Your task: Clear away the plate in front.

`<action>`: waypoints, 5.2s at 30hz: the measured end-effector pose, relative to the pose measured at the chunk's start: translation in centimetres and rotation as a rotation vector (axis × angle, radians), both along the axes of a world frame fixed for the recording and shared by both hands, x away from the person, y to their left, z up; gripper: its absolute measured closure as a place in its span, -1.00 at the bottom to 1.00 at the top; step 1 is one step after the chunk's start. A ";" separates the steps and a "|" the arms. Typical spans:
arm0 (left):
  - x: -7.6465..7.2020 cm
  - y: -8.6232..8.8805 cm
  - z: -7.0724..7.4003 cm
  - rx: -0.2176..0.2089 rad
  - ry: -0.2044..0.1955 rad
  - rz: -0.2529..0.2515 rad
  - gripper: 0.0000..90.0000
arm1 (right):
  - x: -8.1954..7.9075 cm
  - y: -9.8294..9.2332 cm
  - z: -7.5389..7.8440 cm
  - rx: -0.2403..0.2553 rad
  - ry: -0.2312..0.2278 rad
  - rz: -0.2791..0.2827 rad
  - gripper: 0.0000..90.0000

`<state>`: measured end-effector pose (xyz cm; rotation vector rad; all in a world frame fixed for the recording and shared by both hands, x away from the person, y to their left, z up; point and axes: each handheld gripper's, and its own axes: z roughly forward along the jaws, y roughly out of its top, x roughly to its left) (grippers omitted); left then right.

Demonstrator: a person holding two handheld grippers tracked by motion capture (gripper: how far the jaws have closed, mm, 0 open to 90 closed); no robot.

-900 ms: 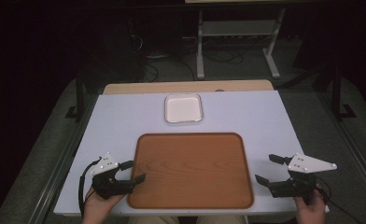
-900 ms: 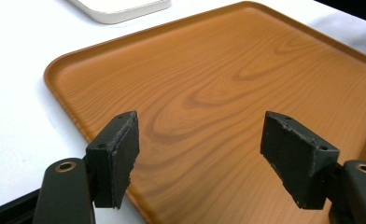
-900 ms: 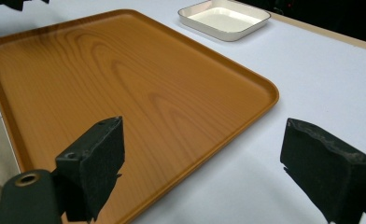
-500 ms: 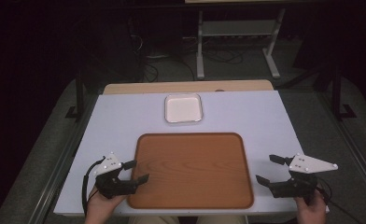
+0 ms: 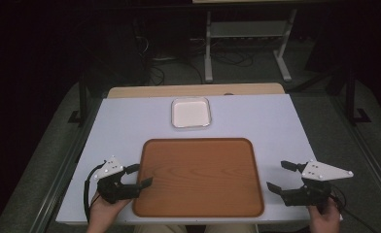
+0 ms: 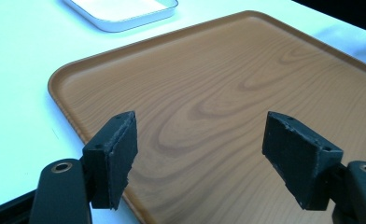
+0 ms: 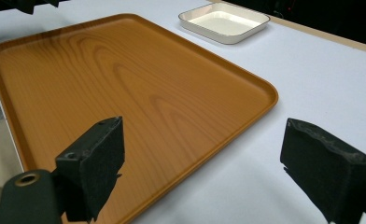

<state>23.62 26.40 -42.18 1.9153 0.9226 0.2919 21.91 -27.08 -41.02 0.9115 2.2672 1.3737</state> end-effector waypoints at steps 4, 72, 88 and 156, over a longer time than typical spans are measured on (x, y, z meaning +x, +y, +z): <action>0.1 -0.2 0.4 -0.001 -0.014 -0.011 -0.42 | 0.0 0.0 0.0 0.002 -0.001 -0.009 -0.72; 14.1 -5.5 2.0 0.066 0.118 0.036 -0.44 | 0.1 -0.6 -0.1 0.022 -0.010 -0.016 -0.72; 18.3 -6.9 2.2 0.071 0.157 0.061 -0.44 | 0.1 -0.5 -0.1 0.024 -0.013 -0.008 -0.72; 26.5 -8.4 -3.7 -0.090 0.480 0.411 0.97 | 0.1 -0.4 0.0 0.031 -0.026 0.009 -0.72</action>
